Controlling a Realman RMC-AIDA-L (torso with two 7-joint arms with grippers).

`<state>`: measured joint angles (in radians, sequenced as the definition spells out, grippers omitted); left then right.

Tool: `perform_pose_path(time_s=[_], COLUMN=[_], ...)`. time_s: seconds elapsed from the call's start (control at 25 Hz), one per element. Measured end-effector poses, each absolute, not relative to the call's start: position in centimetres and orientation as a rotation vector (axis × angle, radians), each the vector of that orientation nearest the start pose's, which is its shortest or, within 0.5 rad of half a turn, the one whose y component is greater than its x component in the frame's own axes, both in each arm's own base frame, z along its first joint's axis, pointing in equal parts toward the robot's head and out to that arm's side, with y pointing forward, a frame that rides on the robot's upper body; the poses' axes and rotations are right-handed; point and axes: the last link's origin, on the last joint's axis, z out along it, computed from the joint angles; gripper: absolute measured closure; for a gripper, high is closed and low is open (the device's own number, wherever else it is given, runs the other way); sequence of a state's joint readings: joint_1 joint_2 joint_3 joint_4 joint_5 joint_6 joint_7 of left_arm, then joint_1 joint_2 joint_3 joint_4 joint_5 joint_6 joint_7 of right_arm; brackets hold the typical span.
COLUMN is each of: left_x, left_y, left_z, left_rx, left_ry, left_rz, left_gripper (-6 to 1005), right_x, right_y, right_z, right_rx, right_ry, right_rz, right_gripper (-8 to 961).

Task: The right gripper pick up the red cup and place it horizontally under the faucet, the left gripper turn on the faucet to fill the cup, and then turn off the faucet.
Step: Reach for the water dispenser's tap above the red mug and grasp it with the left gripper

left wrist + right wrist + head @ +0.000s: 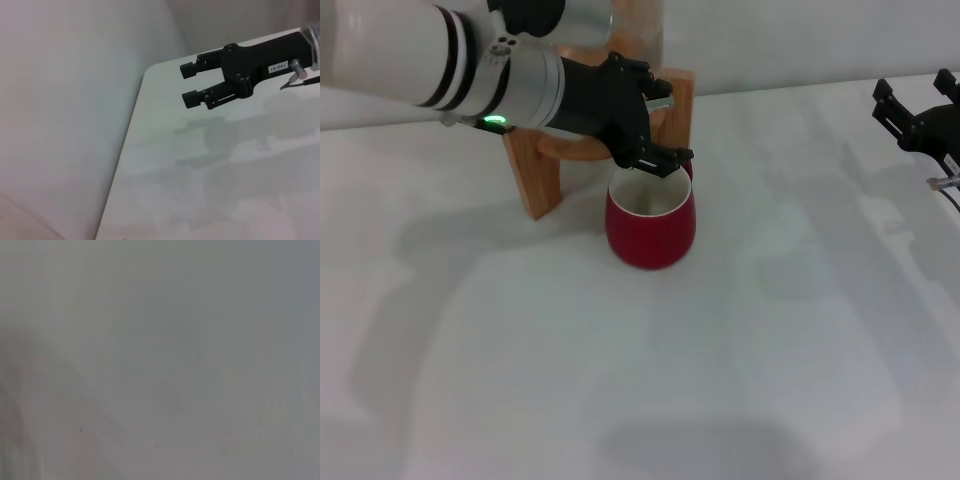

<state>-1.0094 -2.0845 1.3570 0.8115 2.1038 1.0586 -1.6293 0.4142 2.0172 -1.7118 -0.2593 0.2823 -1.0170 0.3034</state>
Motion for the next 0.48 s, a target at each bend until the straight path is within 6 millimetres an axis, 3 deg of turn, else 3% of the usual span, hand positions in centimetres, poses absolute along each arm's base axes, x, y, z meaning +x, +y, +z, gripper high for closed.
perform_pose_path(time_s=[0.48], left_x=[-5.76], left_y=[42.72], left_z=[-6.73], left_rx=[-2.840], left_ry=[0.297], left_rz=[-0.043], left_gripper=[182], right_x=[34.24], right_y=[35.64], right_z=[3.04], right_rx=[-1.540], right_ry=[0.603], right_rz=[0.713], right_gripper=[124])
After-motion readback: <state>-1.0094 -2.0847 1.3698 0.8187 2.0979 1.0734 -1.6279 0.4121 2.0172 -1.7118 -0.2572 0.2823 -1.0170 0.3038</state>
